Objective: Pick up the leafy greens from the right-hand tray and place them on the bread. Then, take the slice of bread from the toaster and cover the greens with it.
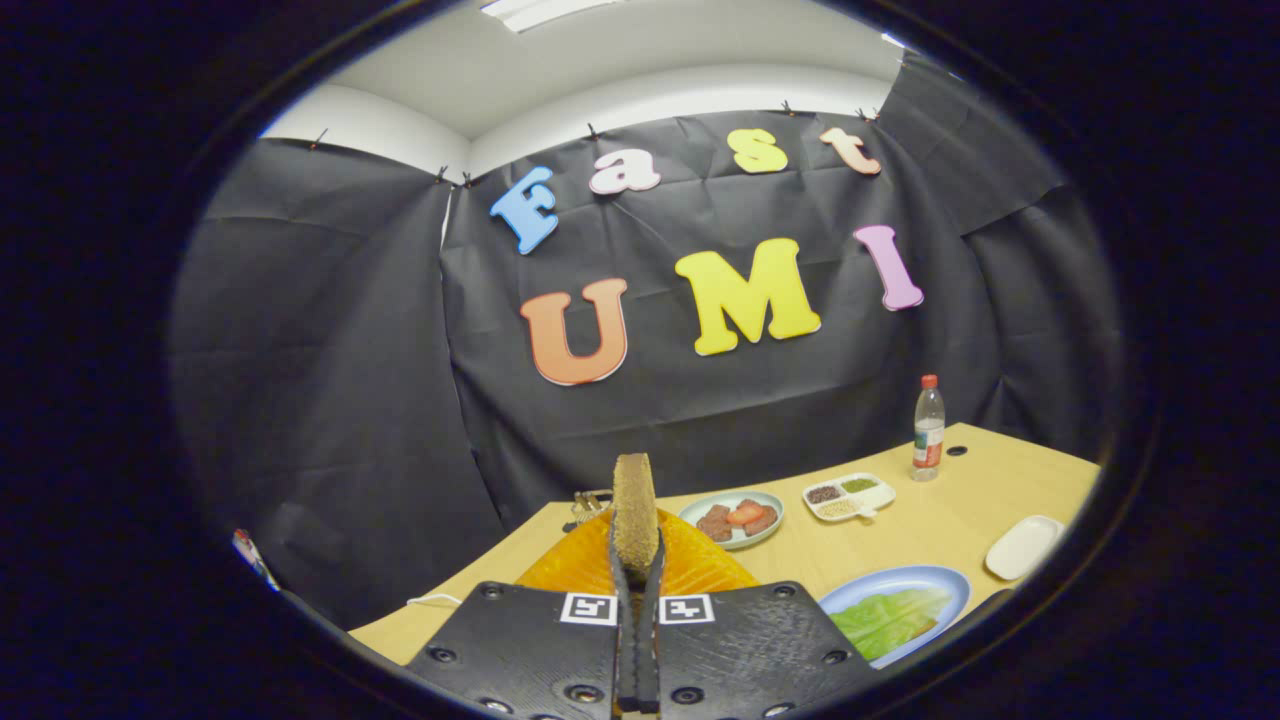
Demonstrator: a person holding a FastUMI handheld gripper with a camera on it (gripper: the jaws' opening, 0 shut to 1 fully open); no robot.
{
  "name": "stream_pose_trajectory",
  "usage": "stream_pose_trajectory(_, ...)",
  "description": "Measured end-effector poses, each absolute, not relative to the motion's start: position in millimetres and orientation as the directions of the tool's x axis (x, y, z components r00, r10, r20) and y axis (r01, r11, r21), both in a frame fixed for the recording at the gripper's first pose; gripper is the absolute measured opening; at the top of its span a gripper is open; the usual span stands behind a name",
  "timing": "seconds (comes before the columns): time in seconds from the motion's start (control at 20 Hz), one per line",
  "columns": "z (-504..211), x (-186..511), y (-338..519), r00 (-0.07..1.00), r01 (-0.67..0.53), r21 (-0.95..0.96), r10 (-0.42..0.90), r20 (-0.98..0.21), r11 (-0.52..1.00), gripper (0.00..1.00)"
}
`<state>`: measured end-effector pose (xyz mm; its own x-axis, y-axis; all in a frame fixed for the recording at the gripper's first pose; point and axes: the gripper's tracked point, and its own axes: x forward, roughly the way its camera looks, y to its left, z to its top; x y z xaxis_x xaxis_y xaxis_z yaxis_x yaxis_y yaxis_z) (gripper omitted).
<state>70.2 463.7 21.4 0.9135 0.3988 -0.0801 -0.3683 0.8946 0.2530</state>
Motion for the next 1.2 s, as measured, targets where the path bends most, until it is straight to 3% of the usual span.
stream_pose_trajectory(0.3, 20.6, 76.3, 386.5, 0.945, -0.301, 0.227, 0.321, -0.057, 0.926, 0.01)
stream_pose_trajectory(0.65, -59.1, 97.6, 322.3, 0.941, -0.221, 0.186, 0.259, -0.219, 0.957, 0.01)
stream_pose_trajectory(0.9, -114.8, 106.2, 319.5, 0.897, -0.213, 0.279, 0.301, -0.325, 0.936, 0.01)
stream_pose_trajectory(1.2, -141.4, 111.0, 304.9, 0.877, -0.173, 0.378, 0.317, -0.362, 0.910, 0.02)
